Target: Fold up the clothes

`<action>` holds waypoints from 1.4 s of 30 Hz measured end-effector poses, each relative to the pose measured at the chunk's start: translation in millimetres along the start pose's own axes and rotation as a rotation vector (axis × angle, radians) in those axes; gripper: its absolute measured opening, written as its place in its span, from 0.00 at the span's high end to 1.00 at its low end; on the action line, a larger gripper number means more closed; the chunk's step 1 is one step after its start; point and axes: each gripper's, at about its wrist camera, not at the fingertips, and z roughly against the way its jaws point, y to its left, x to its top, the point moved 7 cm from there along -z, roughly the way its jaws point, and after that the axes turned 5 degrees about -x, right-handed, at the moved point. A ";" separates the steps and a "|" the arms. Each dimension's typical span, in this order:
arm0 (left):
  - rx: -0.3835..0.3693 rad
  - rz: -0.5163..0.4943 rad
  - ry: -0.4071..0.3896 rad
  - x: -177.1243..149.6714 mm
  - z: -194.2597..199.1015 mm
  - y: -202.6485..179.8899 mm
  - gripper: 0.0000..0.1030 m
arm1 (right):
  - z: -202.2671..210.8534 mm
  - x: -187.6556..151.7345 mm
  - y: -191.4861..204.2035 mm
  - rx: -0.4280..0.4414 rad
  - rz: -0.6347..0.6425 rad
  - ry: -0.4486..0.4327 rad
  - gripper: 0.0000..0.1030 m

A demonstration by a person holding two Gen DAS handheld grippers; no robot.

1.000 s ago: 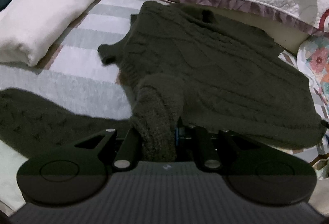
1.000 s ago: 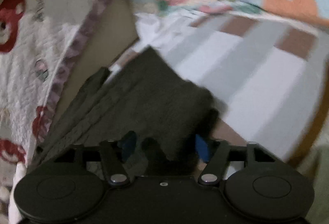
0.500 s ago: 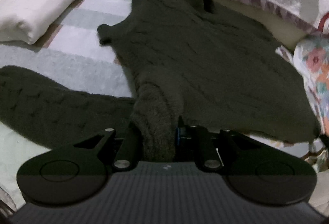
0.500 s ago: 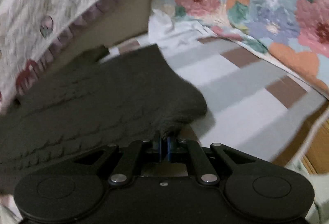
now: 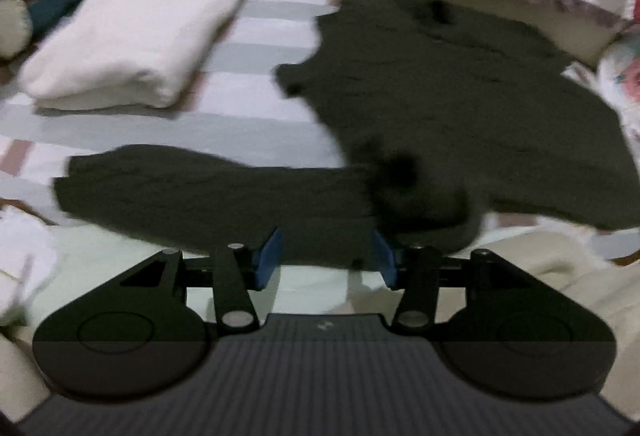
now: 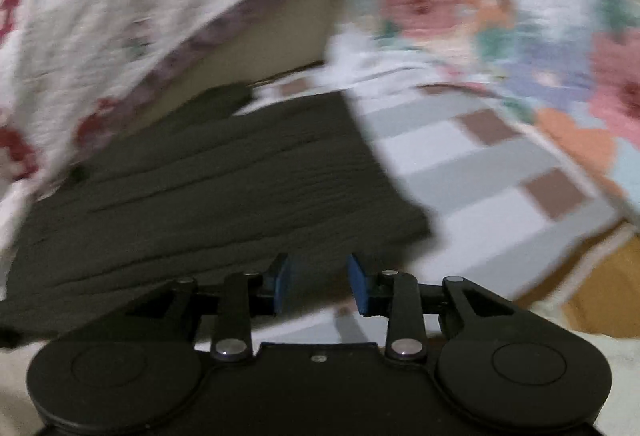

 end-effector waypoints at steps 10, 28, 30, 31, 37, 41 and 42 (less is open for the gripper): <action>0.191 -0.299 0.105 11.4 -10.3 18.5 0.49 | -39.7 -18.8 215.8 0.648 0.187 0.314 0.63; 0.174 -0.779 0.190 -12.7 -68.1 -0.5 0.41 | -24.1 -61.2 373.7 0.761 0.841 0.245 0.55; 0.167 -0.799 0.181 -9.5 -74.6 -1.2 0.40 | -25.6 -65.2 376.1 0.774 0.805 0.257 0.53; 0.160 -0.794 0.166 -4.7 -78.0 0.6 0.36 | -27.9 -68.0 376.9 0.775 0.784 0.267 0.53; 0.053 -0.549 0.146 7.6 -79.7 11.4 0.90 | -32.3 -76.4 360.8 0.758 0.654 0.326 0.53; 0.074 -0.526 0.106 12.1 -72.6 6.7 0.96 | -40.9 -65.5 348.0 0.752 0.547 0.333 0.53; 0.084 -0.524 0.088 14.5 -68.3 4.7 0.97 | -42.9 -65.5 346.6 0.754 0.530 0.343 0.53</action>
